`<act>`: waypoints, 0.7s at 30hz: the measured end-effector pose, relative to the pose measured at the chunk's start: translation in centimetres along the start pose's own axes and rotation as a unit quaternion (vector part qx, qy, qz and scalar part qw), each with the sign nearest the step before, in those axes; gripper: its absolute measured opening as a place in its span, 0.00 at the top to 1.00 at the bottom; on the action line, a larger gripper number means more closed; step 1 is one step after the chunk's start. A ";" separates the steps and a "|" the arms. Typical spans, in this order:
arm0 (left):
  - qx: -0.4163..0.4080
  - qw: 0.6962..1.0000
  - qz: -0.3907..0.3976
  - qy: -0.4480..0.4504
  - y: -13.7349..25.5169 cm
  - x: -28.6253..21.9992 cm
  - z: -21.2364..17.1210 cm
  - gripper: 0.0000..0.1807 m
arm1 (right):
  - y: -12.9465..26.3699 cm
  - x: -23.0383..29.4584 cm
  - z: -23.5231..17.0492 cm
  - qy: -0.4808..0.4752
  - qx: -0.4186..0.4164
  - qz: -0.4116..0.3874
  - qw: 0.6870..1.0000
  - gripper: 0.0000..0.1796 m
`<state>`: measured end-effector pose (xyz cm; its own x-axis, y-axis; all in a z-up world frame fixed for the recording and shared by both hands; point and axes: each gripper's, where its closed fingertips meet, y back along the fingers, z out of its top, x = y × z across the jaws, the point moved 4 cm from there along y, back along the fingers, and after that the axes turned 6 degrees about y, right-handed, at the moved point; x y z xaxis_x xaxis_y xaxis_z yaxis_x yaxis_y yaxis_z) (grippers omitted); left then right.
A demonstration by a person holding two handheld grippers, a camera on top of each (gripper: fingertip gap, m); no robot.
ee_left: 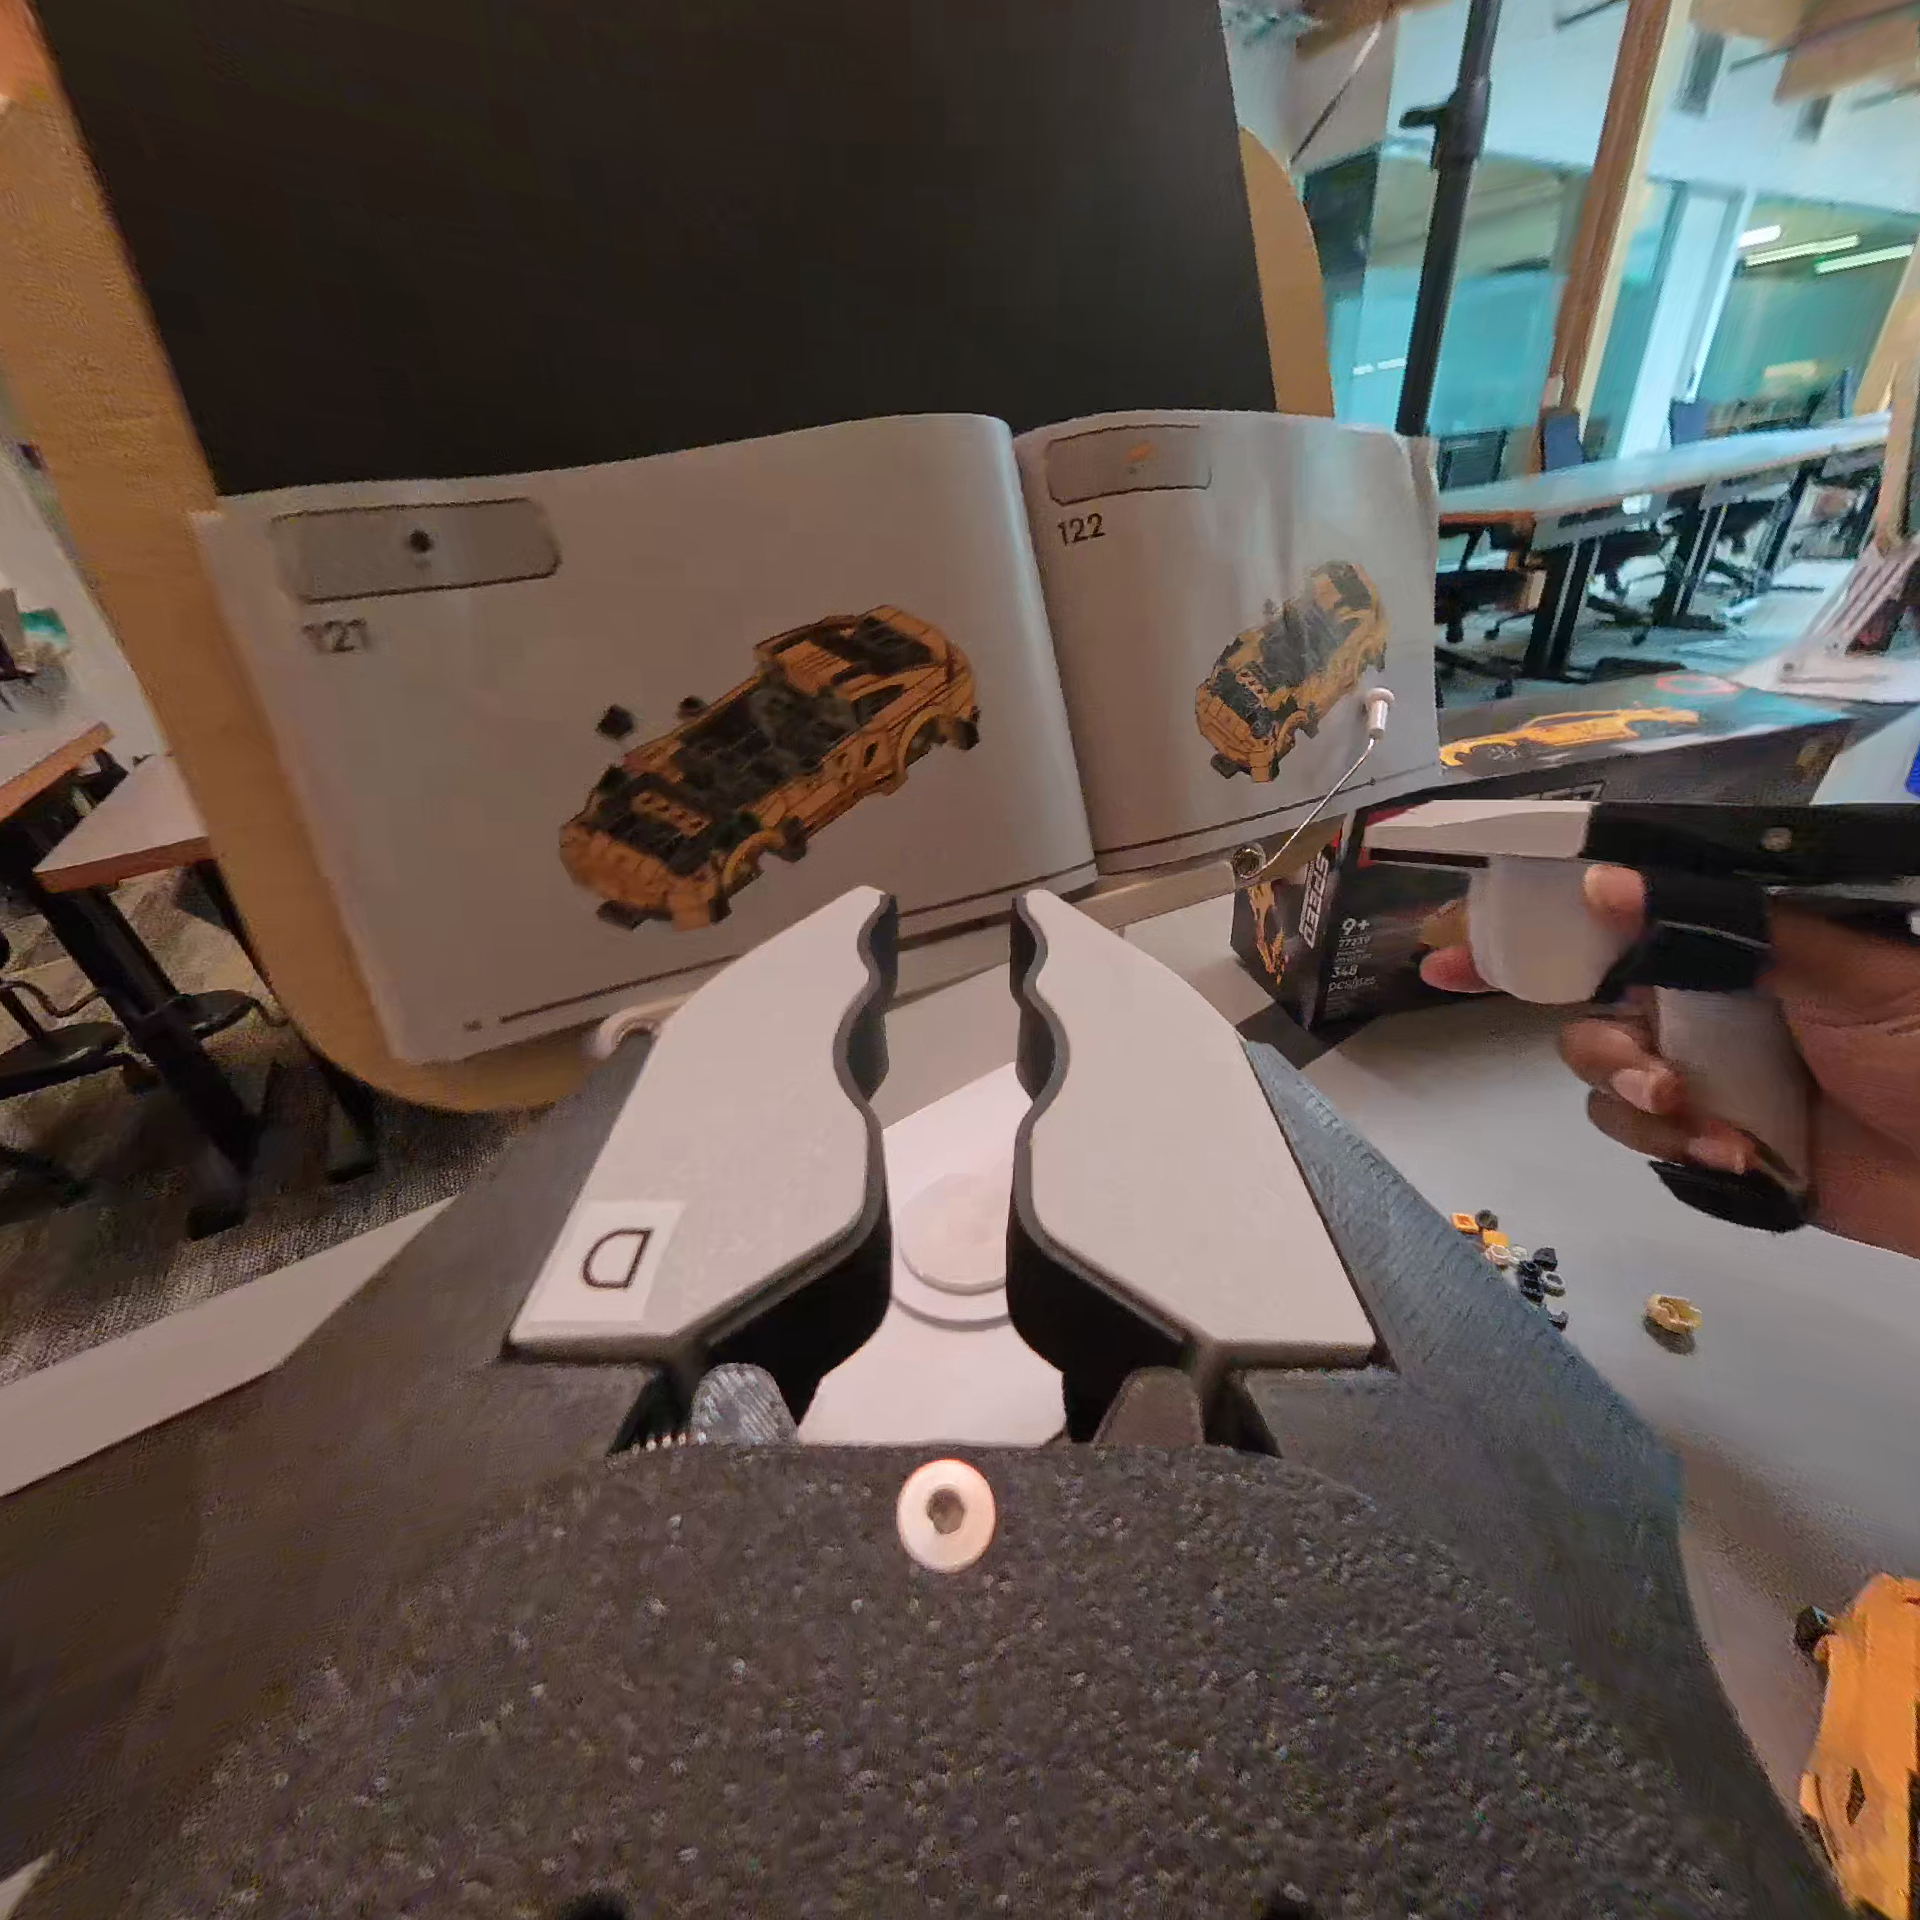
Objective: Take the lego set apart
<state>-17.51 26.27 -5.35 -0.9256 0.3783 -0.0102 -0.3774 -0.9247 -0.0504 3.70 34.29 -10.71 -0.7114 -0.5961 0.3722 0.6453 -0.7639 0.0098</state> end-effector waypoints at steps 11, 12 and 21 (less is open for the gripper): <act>0.001 0.999 0.004 0.033 2.2 2.1 -2.0 0.90 | -3.0 -0.9 1.5 -0.006 0.007 -0.018 1.000 0.72; 0.000 0.999 0.003 0.032 2.2 2.0 -2.1 0.90 | -3.1 -1.1 1.6 -0.002 0.008 -0.018 1.000 0.72; 0.001 1.000 -0.005 0.018 2.2 1.0 -2.1 0.90 | -3.1 -1.7 1.8 0.004 0.024 0.001 1.000 0.74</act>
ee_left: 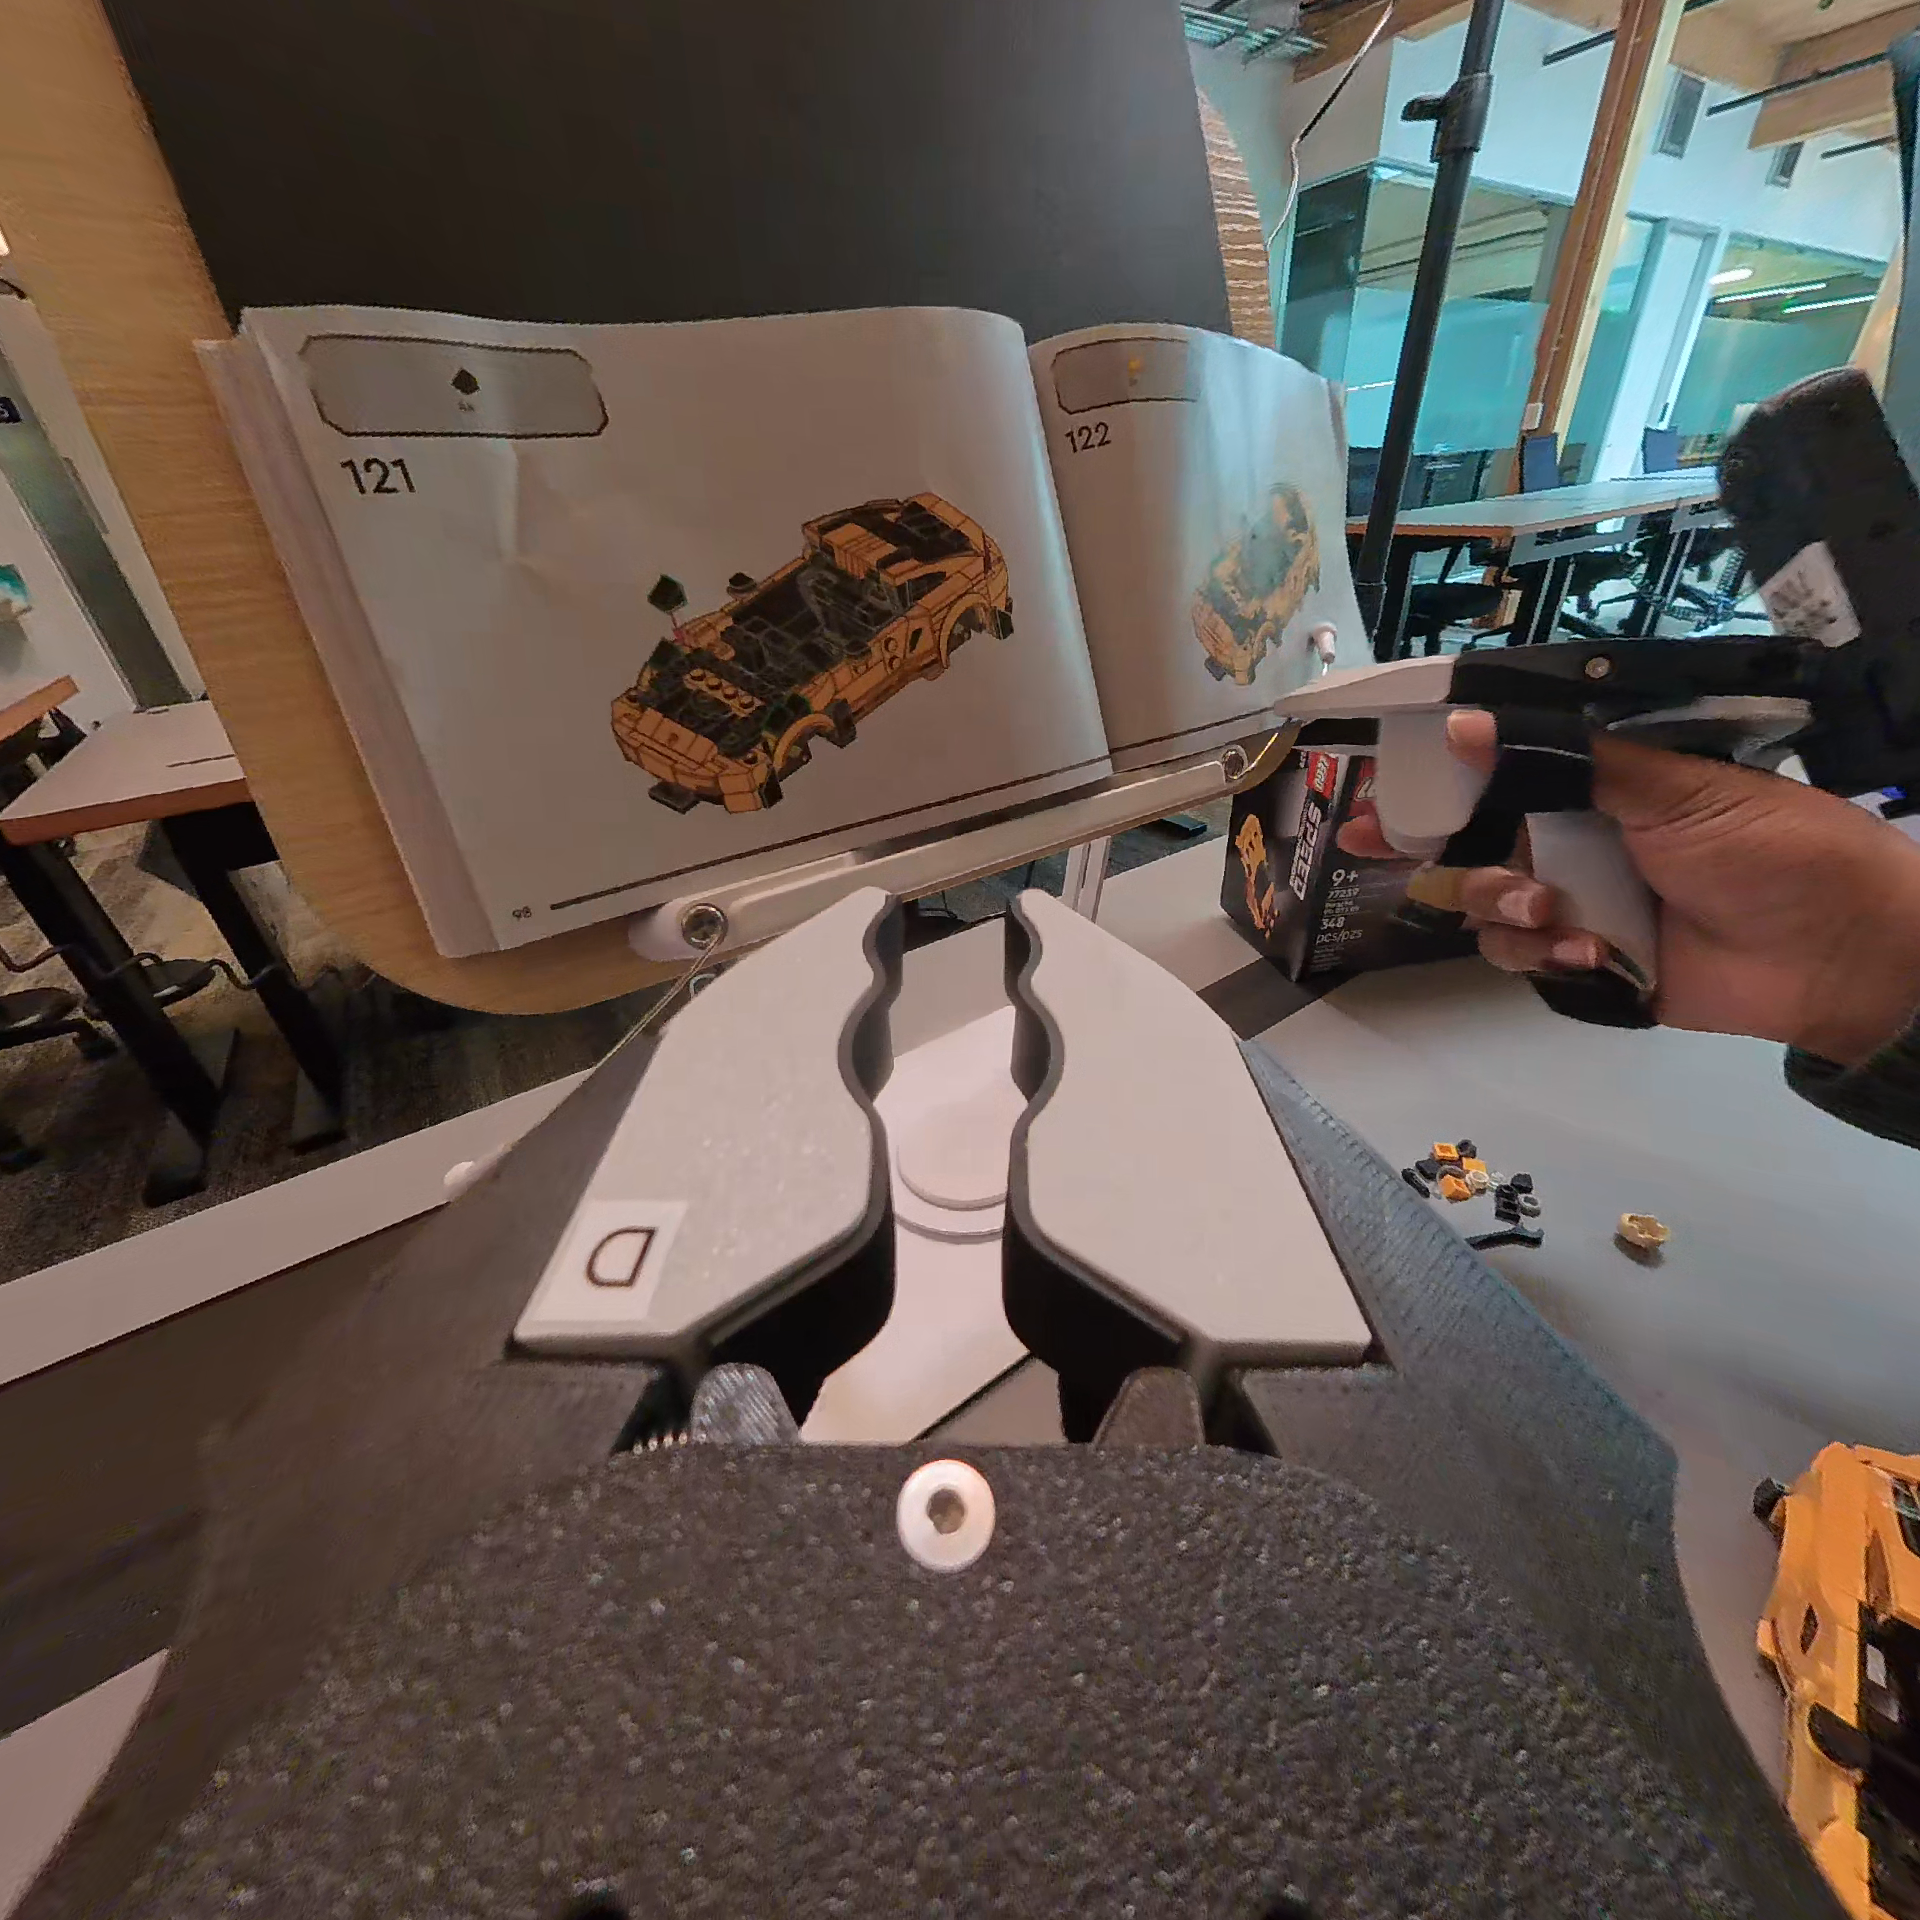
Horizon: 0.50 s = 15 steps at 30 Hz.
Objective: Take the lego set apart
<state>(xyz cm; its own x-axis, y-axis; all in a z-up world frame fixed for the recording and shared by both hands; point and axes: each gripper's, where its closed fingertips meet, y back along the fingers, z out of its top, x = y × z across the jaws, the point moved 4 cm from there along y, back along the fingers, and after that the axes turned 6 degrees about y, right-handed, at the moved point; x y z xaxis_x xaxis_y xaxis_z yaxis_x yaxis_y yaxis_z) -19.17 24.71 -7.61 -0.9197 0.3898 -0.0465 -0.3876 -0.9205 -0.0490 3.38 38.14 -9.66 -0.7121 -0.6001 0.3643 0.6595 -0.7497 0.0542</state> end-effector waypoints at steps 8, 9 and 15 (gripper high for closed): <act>-0.004 1.000 -0.002 -0.007 0.5 -0.5 0.3 1.00 | 5.8 3.4 2.4 0.199 -0.085 -0.033 0.976 0.79; -0.006 1.000 -0.005 -0.008 0.6 -0.7 0.3 1.00 | 6.2 4.2 2.8 0.226 -0.094 -0.035 0.969 0.80; -0.004 1.000 -0.025 -0.009 0.5 -2.0 0.2 1.00 | 4.3 7.4 5.6 0.320 -0.103 -0.025 0.941 0.92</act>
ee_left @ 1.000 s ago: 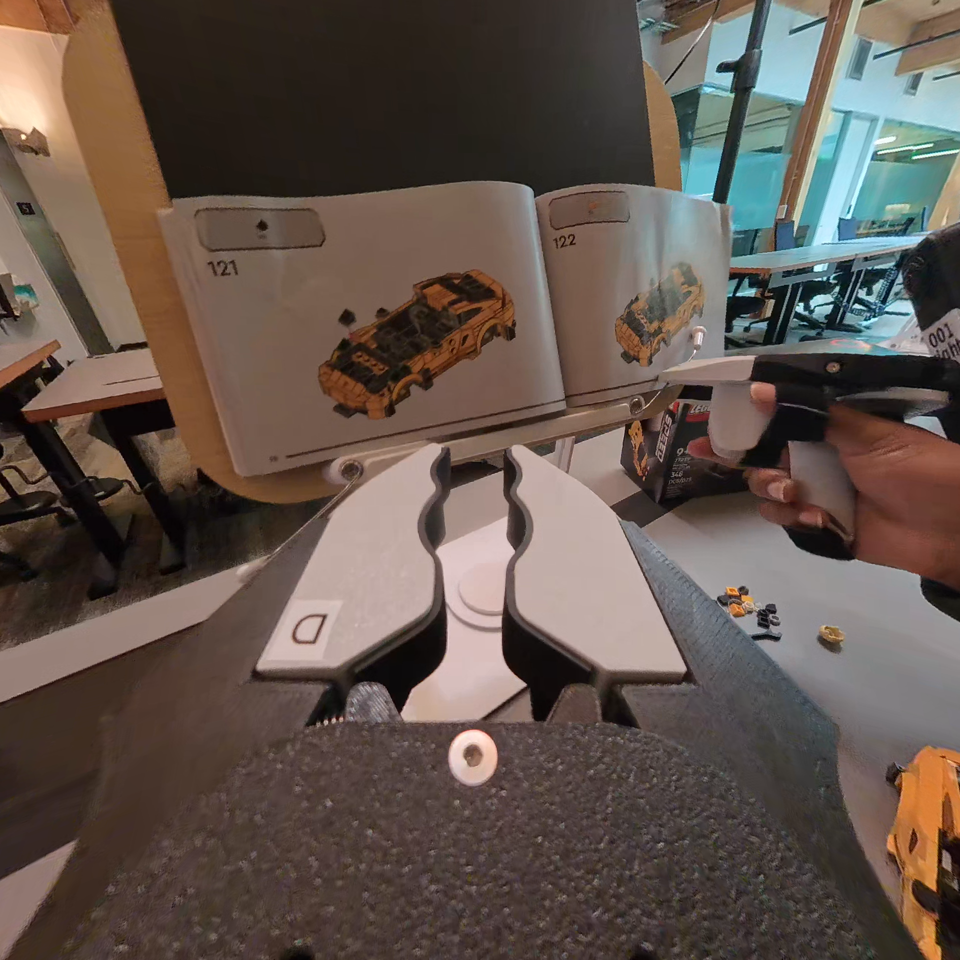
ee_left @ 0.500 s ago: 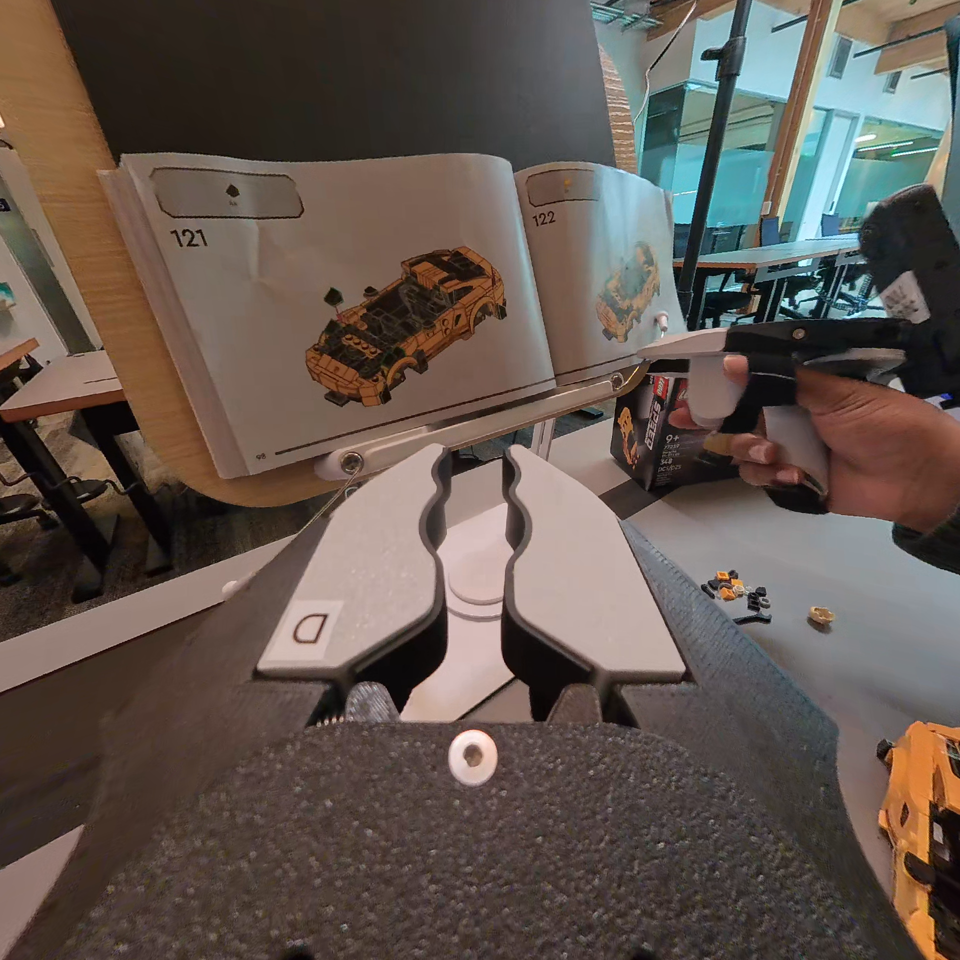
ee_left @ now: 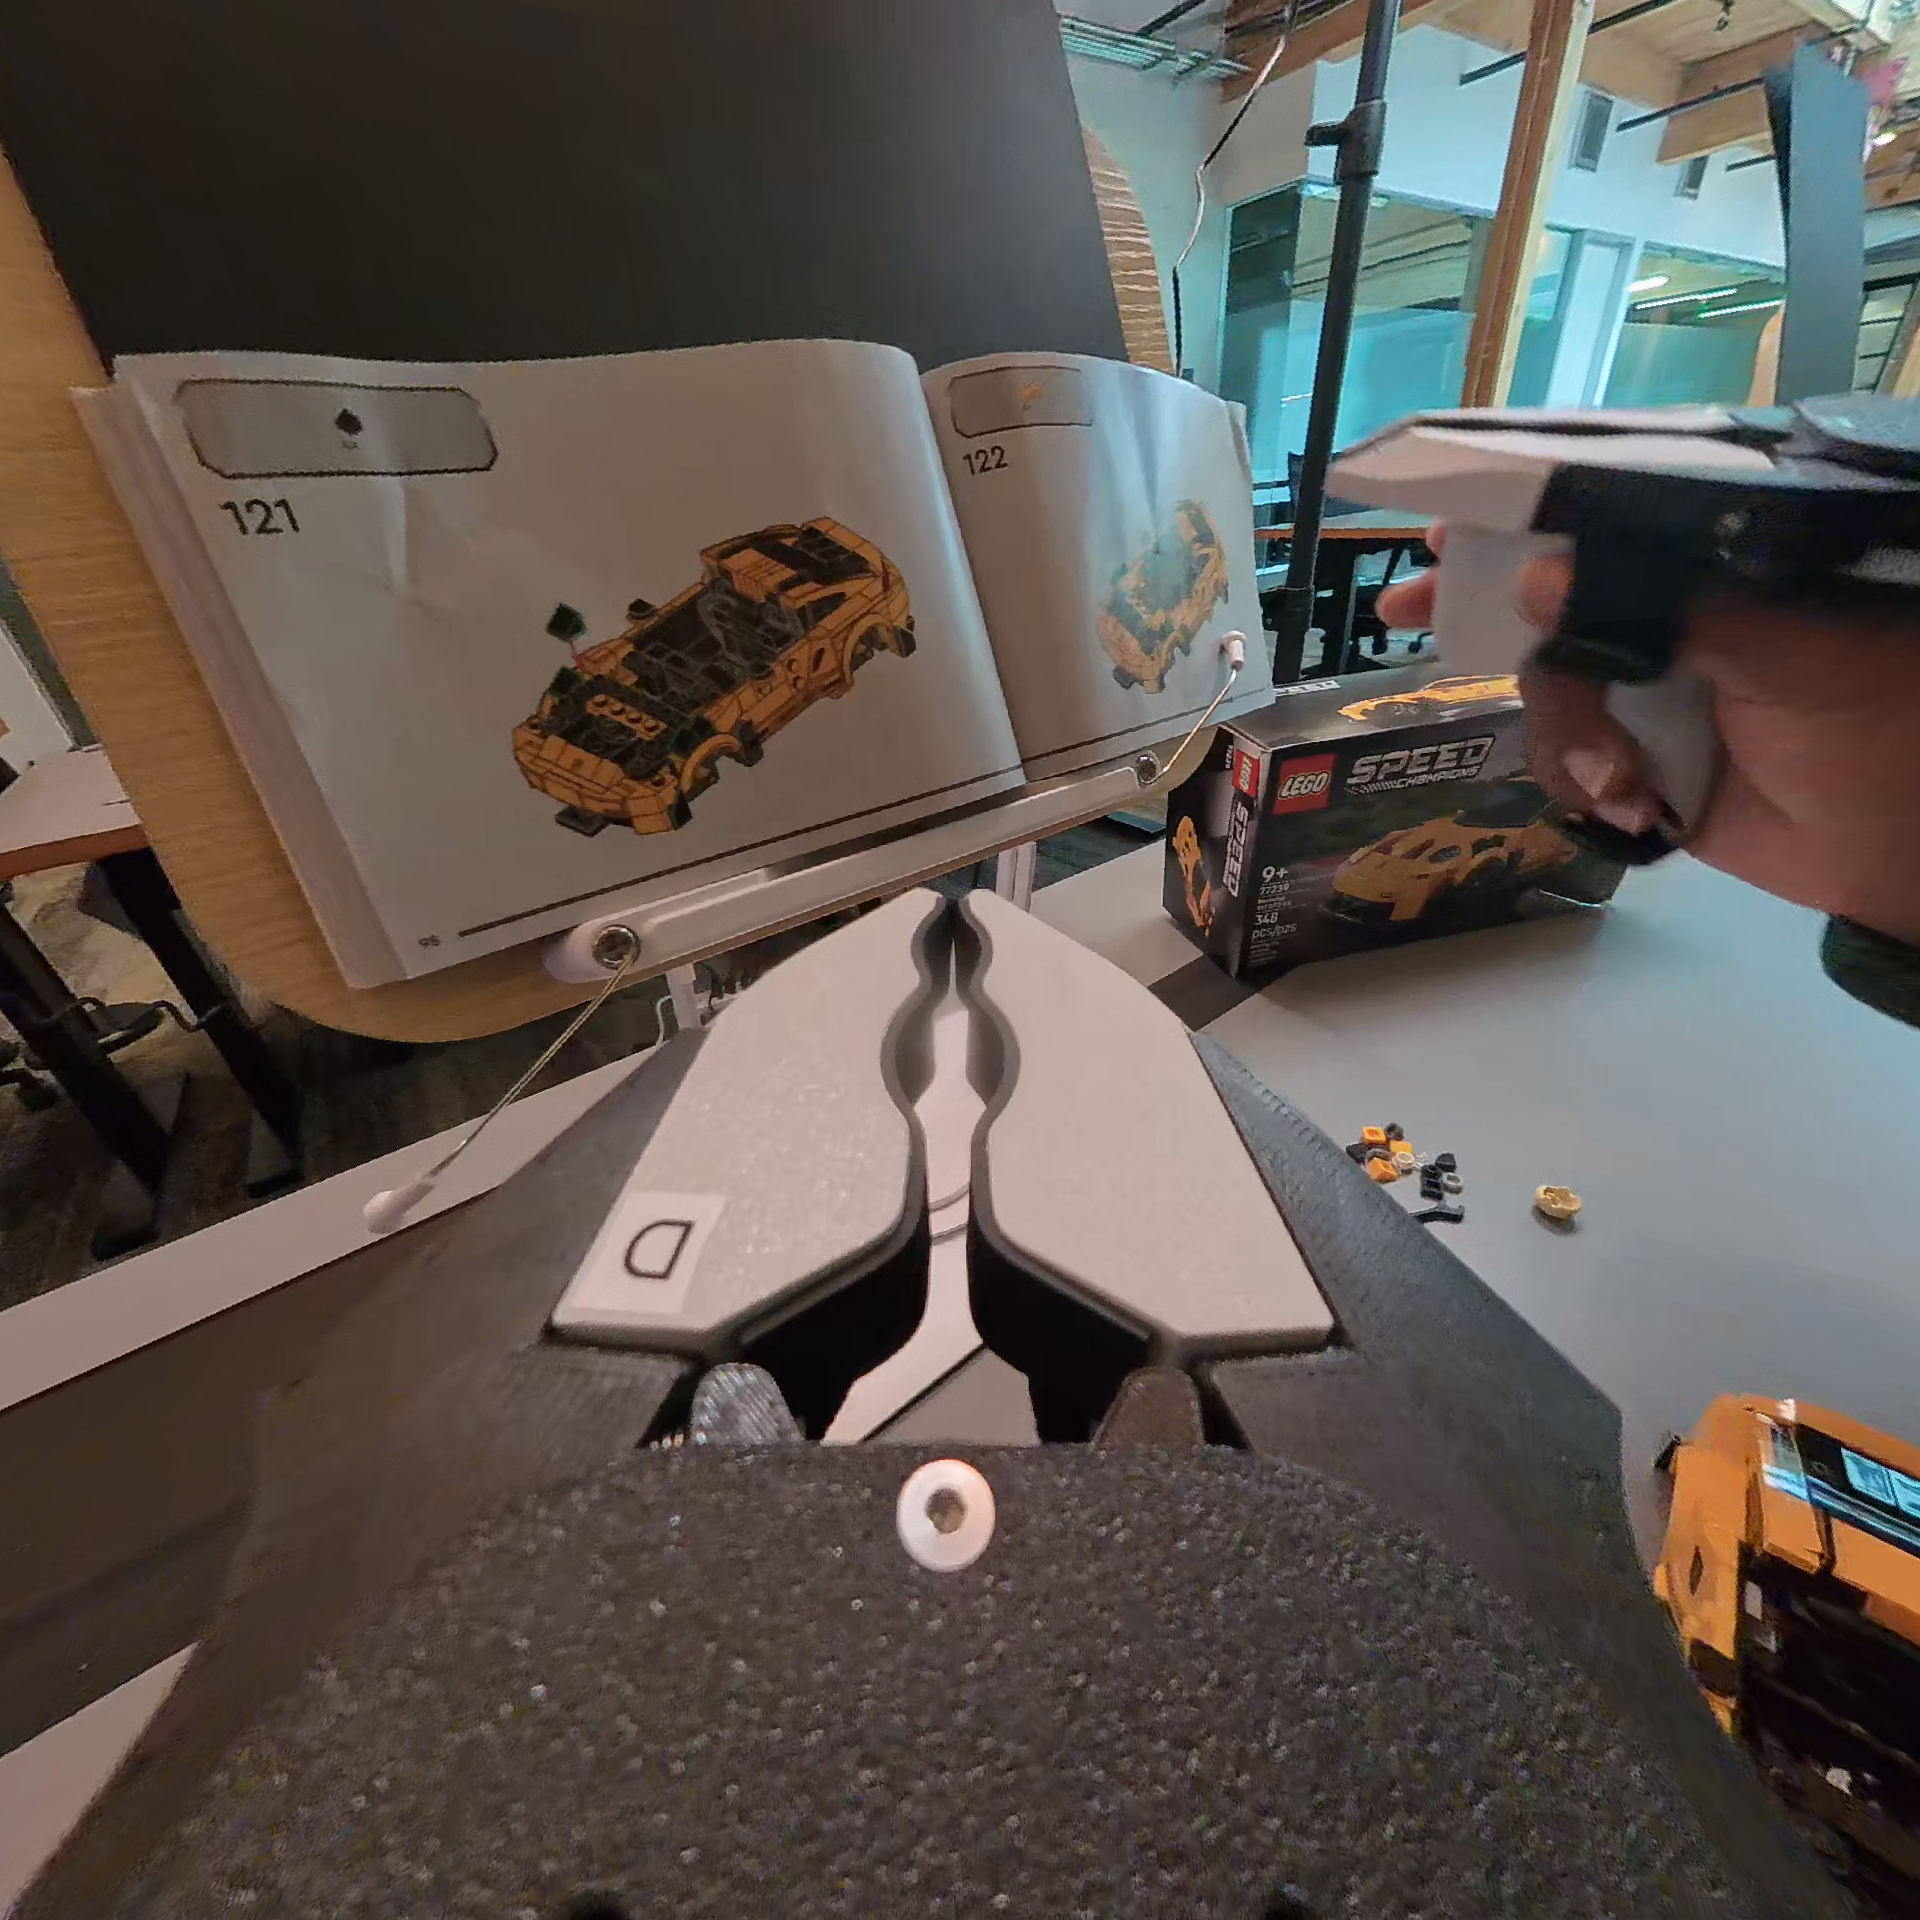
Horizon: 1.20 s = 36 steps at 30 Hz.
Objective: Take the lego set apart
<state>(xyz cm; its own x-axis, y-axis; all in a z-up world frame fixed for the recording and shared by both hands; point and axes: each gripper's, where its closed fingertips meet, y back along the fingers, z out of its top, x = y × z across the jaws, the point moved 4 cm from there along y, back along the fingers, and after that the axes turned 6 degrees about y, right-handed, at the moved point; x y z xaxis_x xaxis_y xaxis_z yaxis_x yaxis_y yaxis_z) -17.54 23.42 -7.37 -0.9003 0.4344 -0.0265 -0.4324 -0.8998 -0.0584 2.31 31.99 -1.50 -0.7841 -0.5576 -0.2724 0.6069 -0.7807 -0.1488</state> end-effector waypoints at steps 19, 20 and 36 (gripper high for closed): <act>0.042 0.998 -0.036 -0.018 -0.6 -1.0 -1.3 1.00 | -1.8 1.4 -0.7 0.027 0.020 0.045 0.998 1.00; 0.050 0.997 -0.059 -0.018 -0.6 -1.6 -1.1 1.00 | -1.1 2.2 -0.8 0.024 0.020 0.070 0.997 1.00; 0.422 0.833 -0.347 -0.084 9.6 -10.6 -12.1 0.64 | 19.4 13.1 -8.1 0.015 0.220 0.375 0.901 0.89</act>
<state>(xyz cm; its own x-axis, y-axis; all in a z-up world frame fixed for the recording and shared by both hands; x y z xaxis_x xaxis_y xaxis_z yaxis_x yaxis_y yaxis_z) -11.55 10.72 -19.77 -0.3822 0.9143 -0.1343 -0.6685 -0.1733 0.7233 4.88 11.84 -15.66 -0.1677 -0.9718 -0.1659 0.8494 -0.2279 0.4761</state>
